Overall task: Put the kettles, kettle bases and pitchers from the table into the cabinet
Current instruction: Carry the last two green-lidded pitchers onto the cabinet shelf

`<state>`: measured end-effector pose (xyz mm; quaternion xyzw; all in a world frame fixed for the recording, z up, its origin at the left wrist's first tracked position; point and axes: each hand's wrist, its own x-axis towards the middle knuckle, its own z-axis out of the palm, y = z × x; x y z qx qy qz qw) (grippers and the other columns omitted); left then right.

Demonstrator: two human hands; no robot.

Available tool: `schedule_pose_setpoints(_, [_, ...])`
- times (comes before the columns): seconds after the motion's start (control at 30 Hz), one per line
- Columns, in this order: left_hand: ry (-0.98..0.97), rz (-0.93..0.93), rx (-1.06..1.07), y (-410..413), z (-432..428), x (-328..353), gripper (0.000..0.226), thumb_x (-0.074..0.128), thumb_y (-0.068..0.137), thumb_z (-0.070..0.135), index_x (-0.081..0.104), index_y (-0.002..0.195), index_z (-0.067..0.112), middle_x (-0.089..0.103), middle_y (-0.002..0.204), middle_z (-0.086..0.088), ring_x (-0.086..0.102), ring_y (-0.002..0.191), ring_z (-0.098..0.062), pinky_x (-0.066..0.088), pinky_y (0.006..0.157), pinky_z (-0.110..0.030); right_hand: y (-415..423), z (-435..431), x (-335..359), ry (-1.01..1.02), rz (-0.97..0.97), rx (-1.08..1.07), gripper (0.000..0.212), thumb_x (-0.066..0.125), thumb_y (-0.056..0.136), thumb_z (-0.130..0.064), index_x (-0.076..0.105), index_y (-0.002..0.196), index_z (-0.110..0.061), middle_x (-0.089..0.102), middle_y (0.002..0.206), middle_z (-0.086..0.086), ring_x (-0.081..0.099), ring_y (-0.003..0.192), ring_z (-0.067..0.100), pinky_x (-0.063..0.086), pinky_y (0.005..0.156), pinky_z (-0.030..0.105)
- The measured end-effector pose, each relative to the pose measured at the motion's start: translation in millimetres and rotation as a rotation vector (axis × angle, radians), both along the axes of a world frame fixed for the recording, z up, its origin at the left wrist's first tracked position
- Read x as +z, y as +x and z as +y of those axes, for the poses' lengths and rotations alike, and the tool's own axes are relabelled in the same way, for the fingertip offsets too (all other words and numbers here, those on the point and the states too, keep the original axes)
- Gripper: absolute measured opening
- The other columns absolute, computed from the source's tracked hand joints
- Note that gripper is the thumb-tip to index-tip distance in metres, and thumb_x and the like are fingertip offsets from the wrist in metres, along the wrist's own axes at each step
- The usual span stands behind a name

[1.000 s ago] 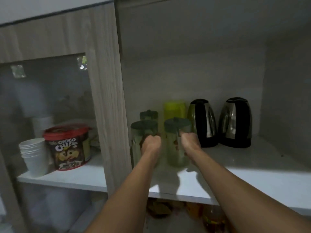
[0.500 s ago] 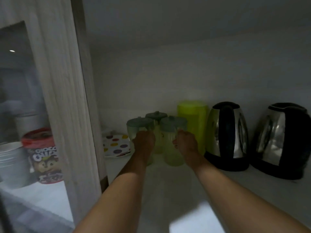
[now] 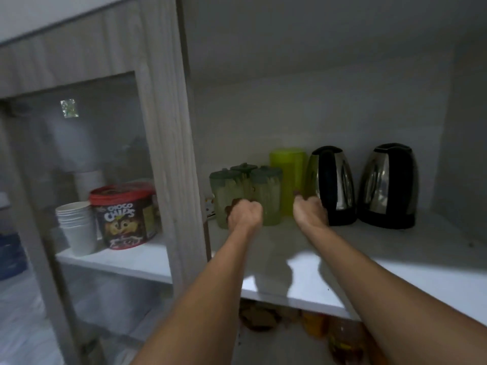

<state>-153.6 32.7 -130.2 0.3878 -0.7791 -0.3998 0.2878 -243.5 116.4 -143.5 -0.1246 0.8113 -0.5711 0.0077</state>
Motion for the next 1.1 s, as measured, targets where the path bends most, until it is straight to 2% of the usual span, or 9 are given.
schedule_pose_setpoints(0.07, [-0.011,0.014,-0.015,28.7,18.1,-11.6,0.04,0.041,0.101,0.027,0.06,0.117,-0.005,0.059,0.127,-0.022,0.056,0.116,-0.036,0.041,0.085,-0.032,34.4,17.8,-15.6,0.028,0.024,0.034,0.049,0.035,0.103,-0.04,0.059,0.123,-0.002,0.058,0.132,0.024,0.054,0.122,0.04,0.041,0.096,0.039])
schedule_pose_setpoints(0.2, [0.014,0.001,0.046,98.7,47.0,-19.2,0.048,0.043,0.1,0.032,0.058,0.124,-0.006,0.055,0.133,-0.025,0.051,0.124,-0.041,0.042,0.098,-0.036,101.6,46.1,-27.2,0.028,0.026,0.085,0.048,0.034,0.103,-0.04,0.062,0.113,-0.002,0.062,0.124,0.022,0.057,0.116,0.038,0.042,0.092,0.04])
schedule_pose_setpoints(0.27, [0.008,0.028,0.092,142.2,55.7,-15.4,0.047,0.043,0.1,0.033,0.059,0.122,-0.005,0.057,0.131,-0.024,0.053,0.122,-0.041,0.043,0.098,-0.038,135.5,53.7,-22.2,0.012,0.032,0.117,0.046,0.034,0.103,-0.039,0.062,0.111,-0.004,0.062,0.118,0.02,0.057,0.113,0.037,0.042,0.092,0.04])
schedule_pose_setpoints(0.4, [-0.013,0.052,0.249,232.2,68.8,-8.7,0.046,0.042,0.1,0.031,0.059,0.121,-0.005,0.058,0.13,-0.025,0.053,0.121,-0.041,0.044,0.096,-0.037,207.4,50.4,-15.8,-0.019,0.039,0.267,0.042,0.034,0.103,-0.043,0.058,0.097,-0.009,0.059,0.099,0.012,0.056,0.091,0.032,0.048,0.089,0.046])
schedule_pose_setpoints(0.6, [0.014,0.026,0.459,386.6,96.0,-26.3,0.044,0.043,0.1,0.028,0.057,0.126,-0.004,0.056,0.135,-0.024,0.052,0.125,-0.039,0.044,0.097,-0.035,345.3,27.3,-40.0,0.035,0.012,0.535,0.055,0.035,0.098,-0.047,0.065,0.121,-0.007,0.066,0.125,0.019,0.063,0.11,0.043,0.051,0.098,0.053])
schedule_pose_setpoints(0.8, [0.103,0.022,0.76,561.2,98.7,-44.4,0.042,0.041,0.1,0.023,0.053,0.131,-0.001,0.052,0.139,-0.021,0.052,0.125,-0.037,0.044,0.099,-0.035,518.5,10.2,-62.3,0.061,-0.031,0.822,0.049,0.037,0.097,-0.048,0.065,0.107,-0.008,0.064,0.107,0.02,0.062,0.101,0.038,0.05,0.096,0.051])
schedule_pose_setpoints(0.93, [0.119,0.009,0.927,675.2,96.4,-57.2,0.04,0.044,0.097,0.02,0.055,0.128,-0.002,0.054,0.136,-0.022,0.054,0.122,-0.038,0.045,0.097,-0.037,632.6,-4.5,-75.1,0.084,-0.074,1.001,0.05,0.038,0.095,-0.047,0.064,0.112,-0.008,0.059,0.099,0.013,0.063,0.109,0.04,0.052,0.095,0.05])
schedule_pose_setpoints(1.03, [0.147,0.003,1.014,751.9,87.3,-71.8,0.038,0.044,0.098,0.022,0.058,0.123,-0.003,0.058,0.131,-0.023,0.056,0.118,-0.039,0.047,0.091,-0.036,708.8,-21.0,-87.0,0.088,-0.068,1.103,0.041,0.037,0.095,-0.047,0.058,0.099,-0.012,0.054,0.097,0.012,0.056,0.092,0.033,0.047,0.086,0.043])
schedule_pose_setpoints(1.1, [0.168,0.005,1.057,796.9,81.5,-85.2,0.037,0.045,0.097,0.024,0.06,0.118,-0.002,0.062,0.124,-0.022,0.059,0.113,-0.038,0.048,0.089,-0.036,751.1,-29.9,-99.5,0.109,-0.08,1.137,0.036,0.038,0.095,-0.046,0.055,0.096,-0.014,0.06,0.101,0.017,0.054,0.092,0.031,0.049,0.088,0.045])
